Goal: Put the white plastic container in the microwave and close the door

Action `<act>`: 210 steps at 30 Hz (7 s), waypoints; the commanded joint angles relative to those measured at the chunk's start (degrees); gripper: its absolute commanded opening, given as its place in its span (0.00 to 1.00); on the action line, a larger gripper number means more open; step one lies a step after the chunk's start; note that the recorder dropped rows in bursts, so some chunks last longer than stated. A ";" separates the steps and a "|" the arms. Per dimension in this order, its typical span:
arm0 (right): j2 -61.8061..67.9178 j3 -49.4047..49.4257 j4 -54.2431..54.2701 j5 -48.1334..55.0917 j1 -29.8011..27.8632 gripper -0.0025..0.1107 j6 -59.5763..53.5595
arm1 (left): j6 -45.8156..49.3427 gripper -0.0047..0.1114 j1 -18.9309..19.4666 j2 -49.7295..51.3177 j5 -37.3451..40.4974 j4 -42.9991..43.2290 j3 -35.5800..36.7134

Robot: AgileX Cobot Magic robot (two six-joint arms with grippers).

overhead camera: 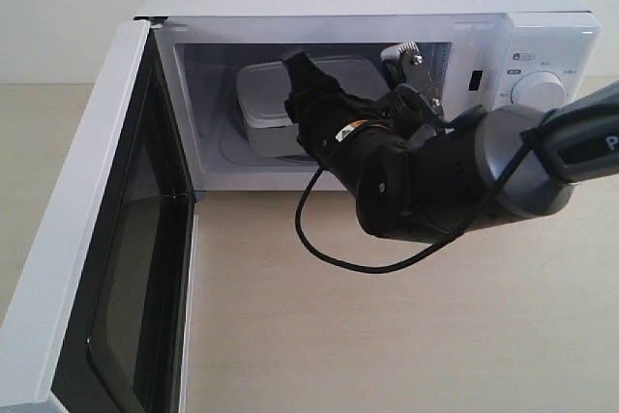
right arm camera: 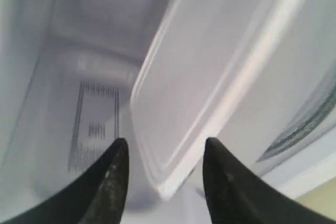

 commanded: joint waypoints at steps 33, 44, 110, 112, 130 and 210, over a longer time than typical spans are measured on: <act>8.53 -4.90 -2.53 -5.41 0.04 0.02 -54.25 | -0.50 0.08 -0.03 -0.48 -0.12 -0.48 0.21; 11.23 -8.49 -1.99 -5.26 -1.42 0.02 -56.36 | -0.50 0.08 -0.03 -0.48 -0.12 -0.48 0.21; -55.58 29.14 -0.01 66.44 0.75 0.02 -59.31 | -0.50 0.08 -0.03 -0.48 -0.12 -0.48 0.21; -55.58 29.14 -0.01 66.68 0.75 0.02 -59.31 | -0.50 0.08 -0.03 -0.48 -0.12 -0.48 0.21; -55.58 29.14 0.10 66.41 0.75 0.02 -59.18 | -0.50 0.08 -0.03 -0.48 -0.12 -0.48 0.21; -110.14 56.43 -42.97 57.36 -39.19 0.02 -36.71 | -0.50 0.08 -0.03 -0.48 -0.40 -0.48 0.21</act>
